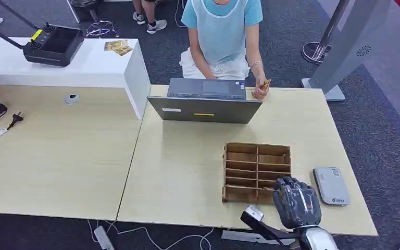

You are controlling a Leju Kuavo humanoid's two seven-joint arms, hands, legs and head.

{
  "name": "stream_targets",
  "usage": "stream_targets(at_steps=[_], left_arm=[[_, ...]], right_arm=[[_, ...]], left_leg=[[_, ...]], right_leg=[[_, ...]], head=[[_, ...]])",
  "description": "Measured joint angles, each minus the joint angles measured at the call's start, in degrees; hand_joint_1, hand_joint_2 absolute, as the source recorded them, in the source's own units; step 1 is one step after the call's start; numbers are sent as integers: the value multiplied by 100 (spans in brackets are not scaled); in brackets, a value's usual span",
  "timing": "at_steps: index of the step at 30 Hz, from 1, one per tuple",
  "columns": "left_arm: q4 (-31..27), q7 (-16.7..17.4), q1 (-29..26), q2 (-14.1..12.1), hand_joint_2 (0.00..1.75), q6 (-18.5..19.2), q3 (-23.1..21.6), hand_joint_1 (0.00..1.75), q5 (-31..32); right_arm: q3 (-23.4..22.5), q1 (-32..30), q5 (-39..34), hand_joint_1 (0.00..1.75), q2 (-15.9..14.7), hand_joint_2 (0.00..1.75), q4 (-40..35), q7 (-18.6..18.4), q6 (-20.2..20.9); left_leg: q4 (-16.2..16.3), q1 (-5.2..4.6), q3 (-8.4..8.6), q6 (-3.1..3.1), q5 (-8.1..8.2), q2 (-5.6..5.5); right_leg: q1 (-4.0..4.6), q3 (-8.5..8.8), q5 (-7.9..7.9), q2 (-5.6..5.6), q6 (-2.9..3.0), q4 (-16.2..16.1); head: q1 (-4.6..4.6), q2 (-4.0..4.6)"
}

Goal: Pass the card to the sensor for recognition and then transmit it.

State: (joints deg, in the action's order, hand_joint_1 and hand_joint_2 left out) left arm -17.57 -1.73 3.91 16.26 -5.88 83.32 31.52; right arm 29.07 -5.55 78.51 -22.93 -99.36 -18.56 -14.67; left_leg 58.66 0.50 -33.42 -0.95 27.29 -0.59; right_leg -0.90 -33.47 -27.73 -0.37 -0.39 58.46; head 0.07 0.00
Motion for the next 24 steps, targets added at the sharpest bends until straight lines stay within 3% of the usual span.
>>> stream_targets(at_steps=[11, 15, 22, 23, 24], left_arm=[[0, -9, 0, 2, 0, -26, 0, 0, -37], [0, -11, 0, 2, 0, -33, -2, 0, -81], [2, -44, 0, 2, 0, -37, -4, 0, -147], [2, -46, 0, 2, 0, -41, -4, 0, -164], [2, -46, 0, 2, 0, -42, -4, 0, -173]], right_arm=[[-15, 2, 50, 152, 48, 175, 11, -4, -61], [-103, 0, 11, 162, 87, 175, 9, 28, -144], [-278, -39, -291, 168, 140, 175, -153, 315, -398], [-297, -49, -326, 175, 142, 175, -192, 356, -415], [-313, -60, -365, 169, 149, 175, -227, 398, -428]], left_leg=[[0, 0, 0, 0, 0, 0], [0, 0, 0, 0, 0, 0], [0, 0, 0, 0, 0, 0], [0, 0, 0, 0, 0, 0], [0, 0, 0, 0, 0, 0]], right_leg=[[0, 0, 0, 0, 0, 0], [0, 0, 0, 0, 0, 0], [0, 0, 0, 0, 0, 0], [0, 0, 0, 0, 0, 0], [0, 0, 0, 0, 0, 0]], head=[[0, 0], [0, 0], [0, 0], [0, 0], [0, 0]])
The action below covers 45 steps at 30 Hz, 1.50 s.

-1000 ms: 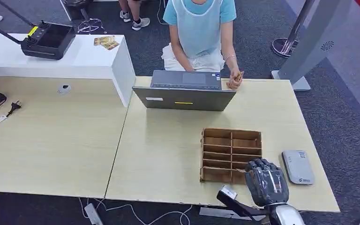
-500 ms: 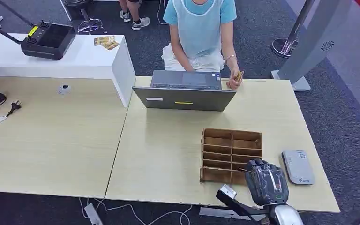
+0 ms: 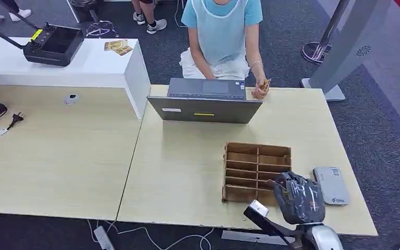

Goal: Pass the card to the sensor for recognition and then transmit it.

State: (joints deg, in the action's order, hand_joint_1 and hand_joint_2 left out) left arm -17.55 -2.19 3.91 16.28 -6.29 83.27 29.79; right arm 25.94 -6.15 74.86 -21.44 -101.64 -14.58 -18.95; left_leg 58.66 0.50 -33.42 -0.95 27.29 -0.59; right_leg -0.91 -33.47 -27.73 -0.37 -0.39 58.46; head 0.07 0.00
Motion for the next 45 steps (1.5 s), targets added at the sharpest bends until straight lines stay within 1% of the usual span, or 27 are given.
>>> stream_targets(at_steps=[1, 2, 4, 5, 15, 22, 31, 39, 45], left_arm=[[0, 0, 0, 0, 0, -2, 0, 0, -13], [0, -2, 0, 0, 0, -2, 0, 0, -24], [0, -2, 0, 0, 0, -2, 0, 0, -33], [-2, -4, 0, 0, 0, -2, 0, 0, -37], [0, -35, 0, 2, 0, -9, -2, 0, -135], [0, -63, 0, 4, 0, -9, -2, 0, -160], [-2, -63, 0, 2, 0, -9, -4, 0, -179], [0, -66, 0, 4, 0, -9, -4, 0, -184], [0, -83, 0, 4, 0, -20, -7, 0, -133]], right_arm=[[-33, -11, -48, 169, 9, 175, -39, 56, -28], [-55, -18, -103, 173, 17, 175, -72, 105, -55], [-96, -29, -175, 171, 28, 175, -144, 159, -92], [-113, -29, -233, 175, 33, 175, -172, 192, -101], [-284, -87, -936, 175, 42, 175, -490, 632, -157], [-376, -110, -1138, 175, 42, 175, -682, 824, -188], [-417, -108, -1200, 175, 42, 175, -776, 861, -190], [-503, -97, -1244, 175, 37, 175, -909, 876, -289], [-697, -267, -1357, 175, -103, 175, -1213, 970, -511]], left_leg=[[0, 0, 0, 0, 0, 0], [0, 0, 0, 0, 0, 0], [0, 0, 0, 0, 0, 0], [0, 0, 0, 0, 0, 0], [0, 0, 1, 0, 0, 0], [0, 0, 2, 0, 0, 0], [0, 0, 1, 0, 0, 0], [0, 0, 2, 0, 0, 0], [0, 0, 1, 0, 0, 0]], right_leg=[[0, 0, 0, 0, 0, 0], [0, 0, 0, 0, 0, 0], [0, 0, 0, 0, 0, 0], [0, 0, 0, 0, 0, 0], [0, 0, 0, 0, 0, 0], [0, 0, 0, 1, 0, 0], [0, 1, 0, 1, 0, 0], [0, 0, 0, 1, 0, 0], [0, 1, 0, 2, 0, 0]], head=[[0, 0], [0, 0], [0, 0], [0, 0], [0, 0], [0, 0], [0, 0], [0, 0], [0, 0]])
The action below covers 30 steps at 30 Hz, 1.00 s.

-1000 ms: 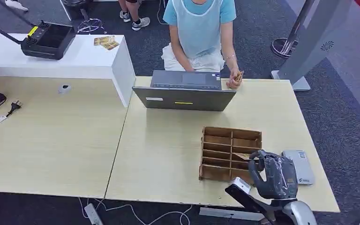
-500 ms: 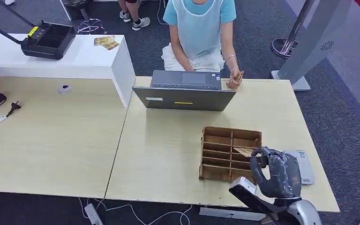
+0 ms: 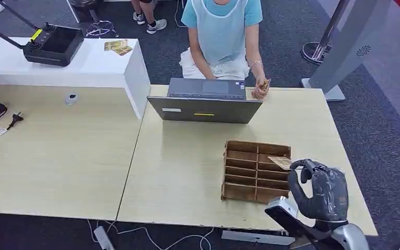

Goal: Pass the card to the sensor for recognition and then transmit it.

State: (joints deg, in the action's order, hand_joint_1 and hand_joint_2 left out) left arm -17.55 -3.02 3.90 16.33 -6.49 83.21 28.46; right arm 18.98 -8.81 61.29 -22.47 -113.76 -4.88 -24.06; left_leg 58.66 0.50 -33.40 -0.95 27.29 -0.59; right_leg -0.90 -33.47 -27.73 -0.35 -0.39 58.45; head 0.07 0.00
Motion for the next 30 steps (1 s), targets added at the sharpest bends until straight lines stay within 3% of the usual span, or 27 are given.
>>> stream_targets(at_steps=[10, 30], left_arm=[[-2, 2, 0, 0, 0, 11, -2, 0, 37], [-4, 125, 2, 0, 0, 22, -50, 0, 122]], right_arm=[[-151, 197, -219, 175, -77, 175, -217, 197, 57], [-83, 1592, -684, 175, -127, 175, 24, 158, 719]], left_leg=[[0, 1, 2, -2, -3, 1], [0, 2, 4, -4, -7, 3]], right_leg=[[1, 2, 2, 1, 3, 2], [1, 4, 7, 2, 7, 6]], head=[[0, 0], [0, 0]])
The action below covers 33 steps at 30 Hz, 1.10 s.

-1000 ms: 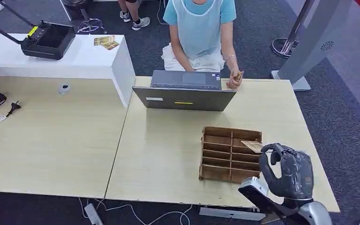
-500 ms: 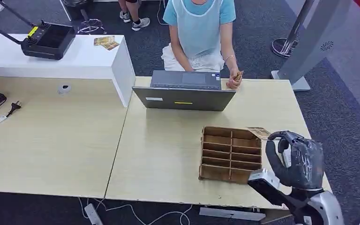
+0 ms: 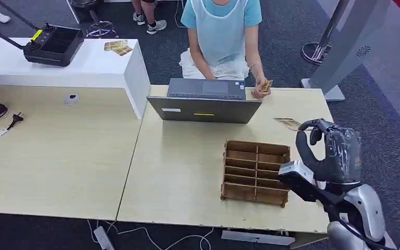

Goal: Pass the card to the sensor for recognition and then transmit it.

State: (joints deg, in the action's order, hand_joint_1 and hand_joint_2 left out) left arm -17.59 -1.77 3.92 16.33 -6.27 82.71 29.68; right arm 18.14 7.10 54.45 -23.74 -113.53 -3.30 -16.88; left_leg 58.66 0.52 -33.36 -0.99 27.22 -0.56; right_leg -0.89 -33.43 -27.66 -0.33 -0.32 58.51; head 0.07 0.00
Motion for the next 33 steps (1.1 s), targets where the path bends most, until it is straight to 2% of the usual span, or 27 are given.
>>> stream_targets(at_steps=[12, 21, 27, 33], left_arm=[[-15, 98, -1, 0, 0, 55, -9, 0, 33], [-87, 195, -5, 2, 0, 177, -42, 0, 136], [-136, 238, -8, 9, 0, 236, -46, 0, 219], [-138, 238, -8, 7, 0, 284, -46, 0, 258]], right_arm=[[164, 1378, -595, 175, -116, 175, 678, -210, 959], [625, 2777, -1198, 175, -114, 175, 1677, -514, 1764], [988, 3606, -1519, 175, -44, 175, 2511, -662, 2007], [1209, 4185, -1771, 175, 68, 175, 3194, -743, 2215]], left_leg=[[0, 0, -1, -4, -6, -1], [1, 0, 0, -6, -9, -2], [1, 0, -1, -7, -13, -8], [1, 1, -2, -7, -13, -9]], right_leg=[[0, 0, 4, 0, 3, 5], [0, -1, 6, -1, 5, 10], [0, -1, 6, -5, 5, 10], [0, -1, 6, -6, 5, 10]], head=[[0, 0], [-2, 0], [0, 0], [-2, 0]])
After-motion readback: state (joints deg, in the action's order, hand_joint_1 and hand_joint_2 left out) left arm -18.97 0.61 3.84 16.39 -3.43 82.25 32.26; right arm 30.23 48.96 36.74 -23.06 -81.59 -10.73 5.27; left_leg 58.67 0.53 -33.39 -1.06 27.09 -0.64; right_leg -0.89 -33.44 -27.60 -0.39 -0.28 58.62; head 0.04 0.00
